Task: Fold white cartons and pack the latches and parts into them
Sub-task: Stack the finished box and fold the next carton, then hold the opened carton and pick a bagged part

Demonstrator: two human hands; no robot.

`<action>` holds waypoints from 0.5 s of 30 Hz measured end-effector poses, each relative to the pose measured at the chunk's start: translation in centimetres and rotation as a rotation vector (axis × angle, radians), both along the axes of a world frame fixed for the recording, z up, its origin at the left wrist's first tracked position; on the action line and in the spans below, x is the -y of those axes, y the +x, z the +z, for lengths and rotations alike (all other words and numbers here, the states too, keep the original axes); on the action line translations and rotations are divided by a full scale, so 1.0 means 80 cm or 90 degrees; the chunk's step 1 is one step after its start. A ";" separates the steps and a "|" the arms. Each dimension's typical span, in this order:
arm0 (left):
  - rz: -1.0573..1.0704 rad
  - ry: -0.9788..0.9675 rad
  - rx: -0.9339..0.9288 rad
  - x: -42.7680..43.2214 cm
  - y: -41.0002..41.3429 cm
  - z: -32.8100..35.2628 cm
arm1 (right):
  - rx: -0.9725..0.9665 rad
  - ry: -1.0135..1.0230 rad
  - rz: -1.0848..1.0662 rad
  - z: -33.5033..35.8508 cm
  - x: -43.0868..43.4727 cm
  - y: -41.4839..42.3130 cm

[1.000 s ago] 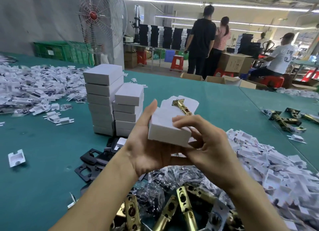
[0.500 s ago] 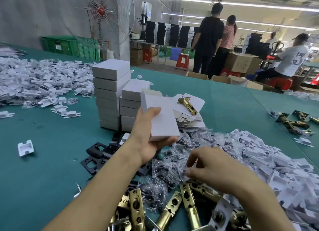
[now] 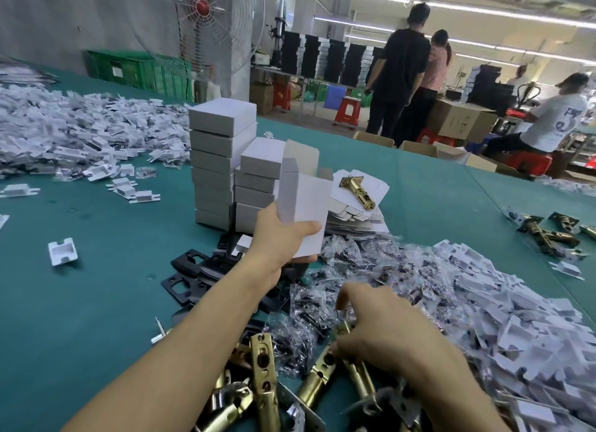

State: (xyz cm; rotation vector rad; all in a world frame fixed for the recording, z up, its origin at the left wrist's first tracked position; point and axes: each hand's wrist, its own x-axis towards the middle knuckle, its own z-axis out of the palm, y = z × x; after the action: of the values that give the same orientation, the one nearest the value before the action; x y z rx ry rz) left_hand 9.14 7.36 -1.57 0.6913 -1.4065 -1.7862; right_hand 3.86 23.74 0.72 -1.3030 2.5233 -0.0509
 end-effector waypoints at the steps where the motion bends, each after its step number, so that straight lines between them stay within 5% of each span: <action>1: 0.001 -0.008 0.014 0.001 -0.001 -0.002 | 0.025 -0.027 -0.008 0.001 0.001 -0.003; 8: -0.089 -0.070 0.112 -0.001 0.003 -0.009 | 0.197 -0.504 -0.066 0.033 -0.012 -0.047; 12: -0.214 -0.159 0.171 -0.007 0.005 -0.009 | 0.148 -0.866 -0.035 0.050 -0.028 -0.068; 15: -0.328 -0.210 0.143 -0.014 0.007 -0.008 | 0.092 -0.972 -0.011 0.056 -0.033 -0.076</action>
State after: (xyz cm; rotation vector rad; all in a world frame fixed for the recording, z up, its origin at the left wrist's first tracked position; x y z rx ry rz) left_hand 9.66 8.47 -2.23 0.3804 -2.1217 -1.8184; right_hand -2.21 26.37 5.20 -1.4687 2.1351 -2.2599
